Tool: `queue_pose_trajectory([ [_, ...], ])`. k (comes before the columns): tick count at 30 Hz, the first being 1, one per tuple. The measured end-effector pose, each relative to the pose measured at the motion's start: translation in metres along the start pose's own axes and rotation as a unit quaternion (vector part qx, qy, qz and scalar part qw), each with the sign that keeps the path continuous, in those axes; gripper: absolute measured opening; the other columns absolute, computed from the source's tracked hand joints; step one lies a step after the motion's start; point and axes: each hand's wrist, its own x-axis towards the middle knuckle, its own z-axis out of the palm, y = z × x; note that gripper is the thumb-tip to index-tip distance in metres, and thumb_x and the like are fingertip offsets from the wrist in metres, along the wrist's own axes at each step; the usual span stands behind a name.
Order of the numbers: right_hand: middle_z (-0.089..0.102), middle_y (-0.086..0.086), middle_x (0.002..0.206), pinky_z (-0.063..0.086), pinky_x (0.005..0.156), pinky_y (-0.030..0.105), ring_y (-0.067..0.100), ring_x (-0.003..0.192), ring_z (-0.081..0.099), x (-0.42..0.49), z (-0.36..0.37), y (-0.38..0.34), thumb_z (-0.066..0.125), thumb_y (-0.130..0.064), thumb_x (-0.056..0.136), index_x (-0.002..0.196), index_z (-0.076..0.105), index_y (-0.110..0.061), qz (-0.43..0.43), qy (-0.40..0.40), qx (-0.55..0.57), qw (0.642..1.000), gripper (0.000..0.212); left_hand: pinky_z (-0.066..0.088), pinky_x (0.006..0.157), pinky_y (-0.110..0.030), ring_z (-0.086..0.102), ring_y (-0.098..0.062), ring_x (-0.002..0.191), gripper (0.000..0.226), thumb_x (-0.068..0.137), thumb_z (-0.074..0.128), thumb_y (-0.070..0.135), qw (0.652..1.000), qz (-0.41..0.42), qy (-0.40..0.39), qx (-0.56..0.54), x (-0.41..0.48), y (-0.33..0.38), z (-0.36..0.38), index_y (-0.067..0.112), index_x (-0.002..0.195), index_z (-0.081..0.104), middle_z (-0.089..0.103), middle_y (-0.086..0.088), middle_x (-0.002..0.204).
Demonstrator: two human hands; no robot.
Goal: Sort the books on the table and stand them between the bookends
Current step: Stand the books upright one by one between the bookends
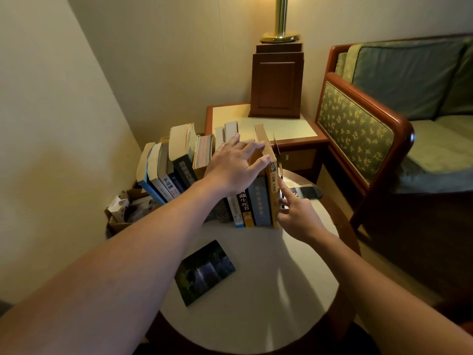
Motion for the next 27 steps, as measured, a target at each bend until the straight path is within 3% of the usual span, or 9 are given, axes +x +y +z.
queue_pose_trajectory([
  [3,0.048,0.006,0.15,0.057,0.087,0.03,0.021,0.13,0.054,-0.003,0.002,0.004,0.06,-0.014,0.098,0.154,0.002,-0.051,-0.001,0.005,0.012,1.0,0.09,0.011,0.123,-0.047,0.009,-0.016,0.154,0.057,0.1,0.025,0.065,1.0,0.0,0.0,-0.003,0.0,0.0,-0.001,0.04,0.151,0.035,0.03,0.009,0.162],
  [8,0.055,0.005,0.144,0.056,0.085,0.027,0.021,0.12,0.061,-0.012,0.01,0.012,0.059,-0.015,0.098,0.159,0.016,-0.033,-0.013,0.058,-0.043,0.997,0.077,0.011,0.123,-0.047,0.009,-0.017,0.154,0.058,0.1,0.025,0.065,1.0,-0.001,-0.001,-0.003,-0.001,0.001,-0.001,0.04,0.151,0.035,0.03,0.009,0.162],
  [10,0.063,0.002,0.132,0.057,0.081,0.029,0.022,0.108,0.067,-0.022,0.019,0.015,0.06,-0.013,0.096,0.155,0.032,-0.024,-0.01,0.124,-0.061,0.99,0.067,0.011,0.123,-0.047,0.009,-0.017,0.154,0.058,0.1,0.026,0.065,1.0,-0.002,-0.002,-0.004,-0.002,0.002,-0.002,0.039,0.151,0.035,0.03,0.009,0.162],
  [13,0.069,0.001,0.109,0.054,0.07,0.021,0.014,0.089,0.067,-0.041,0.039,0.017,0.062,-0.015,0.093,0.127,0.06,-0.018,0.002,0.215,-0.067,0.974,0.034,0.012,0.122,-0.047,0.009,-0.017,0.154,0.058,0.1,0.026,0.064,1.0,-0.006,-0.005,-0.003,-0.003,0.004,-0.004,0.039,0.151,0.035,0.03,0.007,0.162],
  [15,0.067,-0.002,0.104,0.047,0.069,0.016,0.008,0.085,0.06,-0.054,0.058,0.016,0.062,-0.016,0.094,0.112,0.064,-0.02,-0.017,0.184,-0.08,0.98,0.019,0.011,0.122,-0.047,0.008,-0.017,0.154,0.057,0.101,0.026,0.063,1.0,-0.005,-0.011,-0.004,-0.004,0.004,-0.006,0.038,0.151,0.035,0.03,0.006,0.162],
  [17,0.066,-0.003,0.103,0.05,0.069,0.021,0.01,0.087,0.061,-0.064,0.078,0.012,0.059,-0.024,0.096,0.108,0.064,-0.023,-0.032,0.124,-0.106,0.986,0.013,0.011,0.122,-0.047,0.008,-0.017,0.154,0.057,0.101,0.026,0.063,1.0,-0.002,-0.015,-0.006,-0.005,0.004,-0.006,0.037,0.152,0.035,0.03,0.005,0.162],
  [19,0.065,-0.001,0.107,0.053,0.073,0.029,0.017,0.093,0.062,-0.07,0.1,0.002,0.054,-0.038,0.097,0.113,0.063,-0.023,-0.031,0.07,-0.147,0.986,0.024,0.011,0.122,-0.048,0.008,-0.018,0.154,0.057,0.101,0.027,0.062,1.0,-0.002,-0.017,-0.008,-0.005,0.004,-0.007,0.038,0.152,0.034,0.03,0.005,0.162],
  [23,0.06,0.005,0.124,0.047,0.085,0.04,0.028,0.111,0.056,-0.076,0.14,-0.027,0.032,-0.076,0.086,0.124,0.06,-0.02,0.007,0.04,-0.248,0.968,0.073,0.01,0.124,-0.048,0.008,-0.018,0.154,0.057,0.101,0.026,0.063,1.0,-0.001,-0.02,-0.012,-0.005,0.0,-0.007,0.038,0.152,0.034,0.03,0.005,0.162],
  [27,0.046,0.011,0.146,0.038,0.104,0.046,0.034,0.133,0.042,-0.083,0.158,-0.044,0.034,-0.093,0.072,0.151,0.036,-0.015,0.032,0.011,-0.233,0.972,0.111,0.01,0.124,-0.048,0.007,-0.018,0.154,0.057,0.101,0.027,0.063,1.0,0.002,-0.019,-0.016,-0.004,-0.004,-0.007,0.038,0.152,0.035,0.03,0.005,0.162],
])
